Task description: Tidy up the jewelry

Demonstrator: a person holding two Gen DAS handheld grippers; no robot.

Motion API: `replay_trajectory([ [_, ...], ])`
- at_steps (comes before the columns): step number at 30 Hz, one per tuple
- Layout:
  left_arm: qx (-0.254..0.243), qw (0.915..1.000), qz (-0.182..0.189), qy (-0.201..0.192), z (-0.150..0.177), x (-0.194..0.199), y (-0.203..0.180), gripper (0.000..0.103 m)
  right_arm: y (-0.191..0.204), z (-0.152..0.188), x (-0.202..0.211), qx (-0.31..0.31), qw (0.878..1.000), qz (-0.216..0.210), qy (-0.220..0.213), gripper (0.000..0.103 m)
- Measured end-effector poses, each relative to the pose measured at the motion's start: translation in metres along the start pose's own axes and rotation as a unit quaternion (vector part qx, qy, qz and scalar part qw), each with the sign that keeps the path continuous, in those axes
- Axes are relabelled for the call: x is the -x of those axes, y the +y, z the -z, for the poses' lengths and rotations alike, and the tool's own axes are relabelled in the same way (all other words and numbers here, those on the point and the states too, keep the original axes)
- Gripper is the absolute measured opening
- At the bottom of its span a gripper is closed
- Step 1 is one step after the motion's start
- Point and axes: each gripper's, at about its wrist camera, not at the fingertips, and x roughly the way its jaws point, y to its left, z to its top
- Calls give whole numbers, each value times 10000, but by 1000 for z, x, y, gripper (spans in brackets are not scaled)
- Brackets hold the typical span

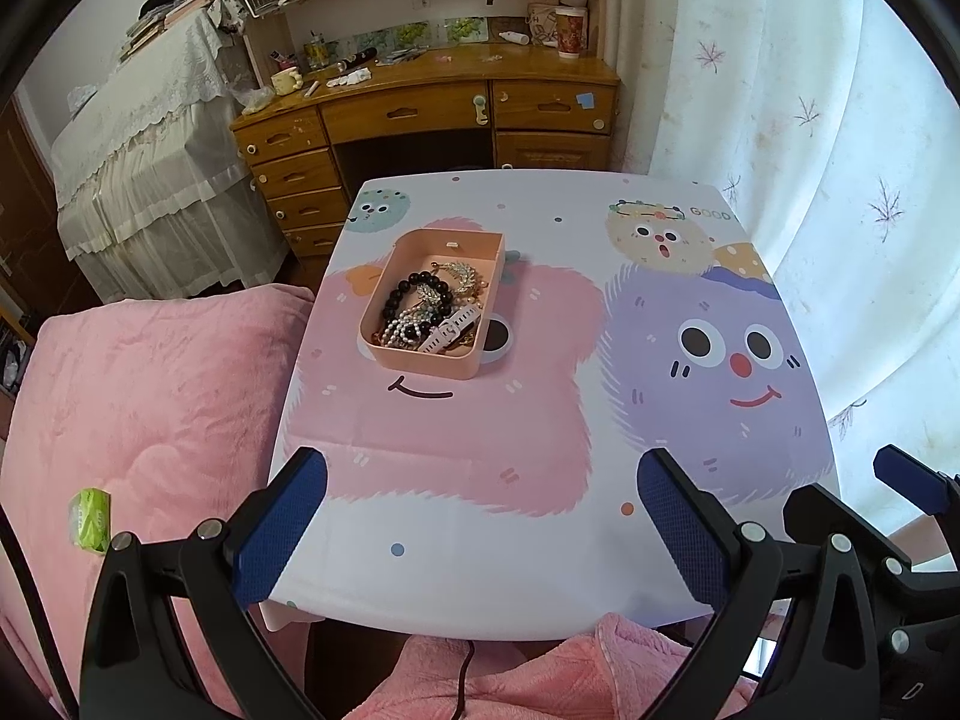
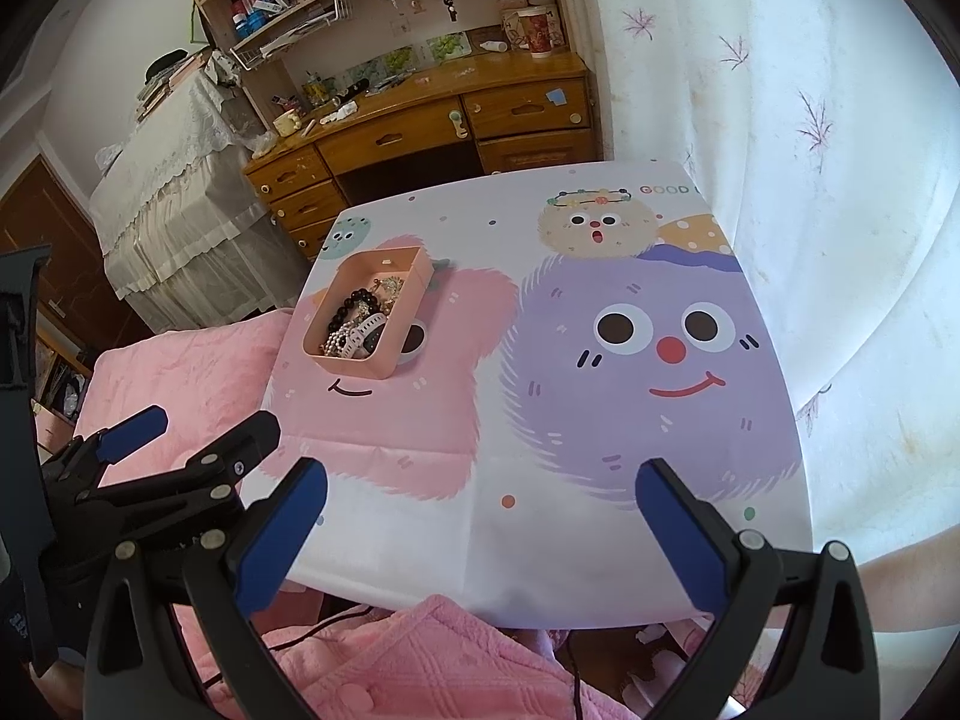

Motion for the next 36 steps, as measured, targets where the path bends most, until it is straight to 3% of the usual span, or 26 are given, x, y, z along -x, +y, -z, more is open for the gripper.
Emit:
replay_trajectory([
  [36,-91,9999,-10,96,-3,-4,-7,102,-11,0,-4,-61,10000,26,52,103],
])
